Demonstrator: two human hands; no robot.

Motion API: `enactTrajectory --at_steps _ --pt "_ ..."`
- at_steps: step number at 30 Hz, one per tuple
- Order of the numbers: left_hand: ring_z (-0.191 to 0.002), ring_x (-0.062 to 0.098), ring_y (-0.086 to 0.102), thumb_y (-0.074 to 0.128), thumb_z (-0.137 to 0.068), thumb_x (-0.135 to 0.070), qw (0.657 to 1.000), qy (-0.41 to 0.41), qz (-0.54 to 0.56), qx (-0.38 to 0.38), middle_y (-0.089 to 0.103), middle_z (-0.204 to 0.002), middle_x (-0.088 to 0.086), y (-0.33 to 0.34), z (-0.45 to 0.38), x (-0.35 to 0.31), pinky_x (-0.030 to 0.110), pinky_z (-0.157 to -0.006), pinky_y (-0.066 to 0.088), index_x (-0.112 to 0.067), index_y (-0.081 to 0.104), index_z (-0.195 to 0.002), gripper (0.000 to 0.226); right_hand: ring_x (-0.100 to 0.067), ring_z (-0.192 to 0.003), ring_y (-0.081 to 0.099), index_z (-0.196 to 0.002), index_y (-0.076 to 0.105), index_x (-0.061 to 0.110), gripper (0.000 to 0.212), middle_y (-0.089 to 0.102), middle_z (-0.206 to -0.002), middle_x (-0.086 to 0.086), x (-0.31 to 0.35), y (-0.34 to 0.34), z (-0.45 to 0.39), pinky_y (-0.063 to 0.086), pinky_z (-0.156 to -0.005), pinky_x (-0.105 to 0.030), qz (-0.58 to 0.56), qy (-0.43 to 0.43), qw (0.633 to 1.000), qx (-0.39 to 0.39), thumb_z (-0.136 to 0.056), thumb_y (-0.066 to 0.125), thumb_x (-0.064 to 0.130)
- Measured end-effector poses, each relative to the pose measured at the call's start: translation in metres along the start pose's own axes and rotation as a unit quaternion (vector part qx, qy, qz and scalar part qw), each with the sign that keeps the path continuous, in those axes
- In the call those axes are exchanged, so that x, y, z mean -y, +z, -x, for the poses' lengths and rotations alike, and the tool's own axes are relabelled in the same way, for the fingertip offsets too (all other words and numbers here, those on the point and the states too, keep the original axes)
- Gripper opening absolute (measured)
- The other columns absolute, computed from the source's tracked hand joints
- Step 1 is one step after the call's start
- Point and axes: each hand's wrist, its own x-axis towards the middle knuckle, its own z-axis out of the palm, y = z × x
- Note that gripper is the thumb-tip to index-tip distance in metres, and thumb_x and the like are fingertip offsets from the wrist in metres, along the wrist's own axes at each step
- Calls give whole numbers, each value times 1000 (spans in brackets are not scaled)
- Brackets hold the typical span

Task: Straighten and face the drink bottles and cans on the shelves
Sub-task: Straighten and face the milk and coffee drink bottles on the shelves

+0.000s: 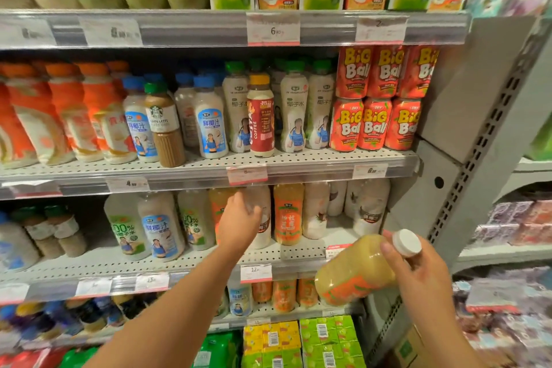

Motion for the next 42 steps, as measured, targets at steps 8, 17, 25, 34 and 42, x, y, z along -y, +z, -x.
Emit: enactTrajectory --at_steps 8,17,25,34,42 --pt "-117 32 57 53 -94 -26 934 -53 -234 266 62 -122 6 10 -74 -40 42 -101 47 -18 59 -113 20 -7 -101 67 -112 70 42 42 73 -104 18 2 -11 20 56 -86 -37 35 36 999 -9 -74 74 59" --pt "-79 29 68 72 -86 -53 999 -10 22 -25 70 -82 2 24 -26 -14 34 -65 50 -20 62 -82 34 -5 -91 66 -103 70 32 23 72 -93 14 16 4 14 52 -75 -35 66 33 997 -35 -83 78 41" --pt "-80 12 65 70 -89 -54 991 60 106 -62 70 -88 -12 -14 60 35 35 -67 53 -38 58 -120 37 4 -89 65 -104 71 32 20 73 -92 20 32 76 -17 47 -71 -25 29 9 999 18 -85 79 31" --pt "-81 23 67 76 -80 -60 997 7 18 -75 68 -75 -8 -87 109 78 37 -67 53 -34 64 -116 46 -18 -91 63 -108 65 25 26 68 -95 9 44 181 -36 45 -76 -34 19 24 999 45 -87 77 35" --pt "-83 17 68 75 -79 -62 994 -36 17 -104 74 -85 -8 -115 128 97 35 -68 54 -32 63 -124 56 -23 -88 59 -99 62 27 29 66 -90 8 69 243 -33 39 -69 -34 91 9 993 72 -83 77 45"
